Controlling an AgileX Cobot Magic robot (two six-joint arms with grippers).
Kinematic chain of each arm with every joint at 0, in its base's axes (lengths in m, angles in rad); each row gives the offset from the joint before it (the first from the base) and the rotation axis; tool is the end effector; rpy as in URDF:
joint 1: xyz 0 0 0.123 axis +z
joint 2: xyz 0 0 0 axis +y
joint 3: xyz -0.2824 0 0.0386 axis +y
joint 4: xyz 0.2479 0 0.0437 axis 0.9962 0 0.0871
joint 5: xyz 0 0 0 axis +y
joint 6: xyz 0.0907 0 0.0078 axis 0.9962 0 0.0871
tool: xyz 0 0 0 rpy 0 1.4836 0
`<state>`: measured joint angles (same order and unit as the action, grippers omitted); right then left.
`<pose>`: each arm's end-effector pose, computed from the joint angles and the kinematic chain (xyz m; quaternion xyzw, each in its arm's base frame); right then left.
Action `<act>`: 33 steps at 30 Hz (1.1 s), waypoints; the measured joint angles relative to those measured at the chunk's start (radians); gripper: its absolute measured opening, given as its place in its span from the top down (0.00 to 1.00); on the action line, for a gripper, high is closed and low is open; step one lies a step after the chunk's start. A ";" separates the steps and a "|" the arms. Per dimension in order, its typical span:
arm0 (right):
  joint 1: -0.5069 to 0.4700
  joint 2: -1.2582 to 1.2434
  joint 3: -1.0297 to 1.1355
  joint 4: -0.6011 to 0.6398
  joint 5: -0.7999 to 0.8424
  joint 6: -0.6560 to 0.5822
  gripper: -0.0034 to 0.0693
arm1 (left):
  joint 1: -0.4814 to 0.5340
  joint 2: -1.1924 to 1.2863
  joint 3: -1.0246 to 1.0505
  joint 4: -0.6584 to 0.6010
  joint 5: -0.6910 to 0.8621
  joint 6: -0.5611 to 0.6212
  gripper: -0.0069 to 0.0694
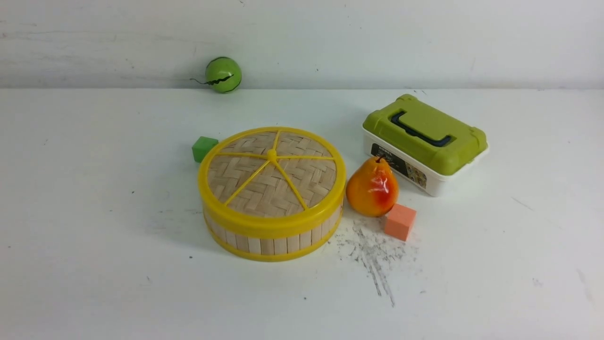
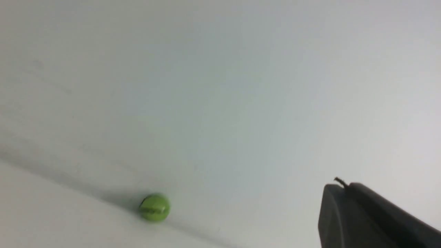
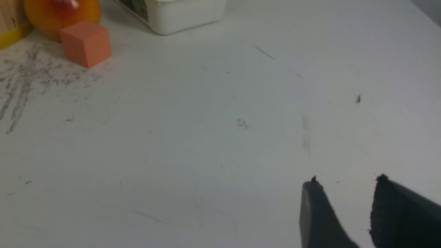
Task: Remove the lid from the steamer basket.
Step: Use the left arm to lift the lid of the steamer
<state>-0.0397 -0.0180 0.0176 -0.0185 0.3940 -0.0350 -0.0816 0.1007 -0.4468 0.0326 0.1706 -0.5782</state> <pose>0.0515 -0.0027 0.1727 -0.0029 0.8067 -0.0300 0.5902 0.0292 -0.0019 0.3385 -0.1422 0.5915 -0.2434 0.7554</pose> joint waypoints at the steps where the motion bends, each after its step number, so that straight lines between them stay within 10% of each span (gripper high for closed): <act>1: 0.000 0.000 0.000 0.000 0.000 0.000 0.62 | 0.000 0.051 -0.037 0.014 0.073 0.000 0.93; 7: 0.000 0.000 0.000 0.000 0.000 0.000 0.62 | 0.000 0.417 -0.145 0.081 0.371 0.000 0.93; 19: 0.000 0.000 0.000 0.000 0.000 0.000 0.62 | 0.000 0.880 -0.160 0.002 0.405 0.014 0.93; 33: 0.000 0.000 0.000 0.000 0.000 0.000 0.62 | 0.000 1.209 -0.556 -0.696 0.663 0.716 0.93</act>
<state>-0.0397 -0.0180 0.0176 -0.0185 0.3940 -0.0350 -0.0816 1.3097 -1.0023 -0.6638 0.8334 0.1377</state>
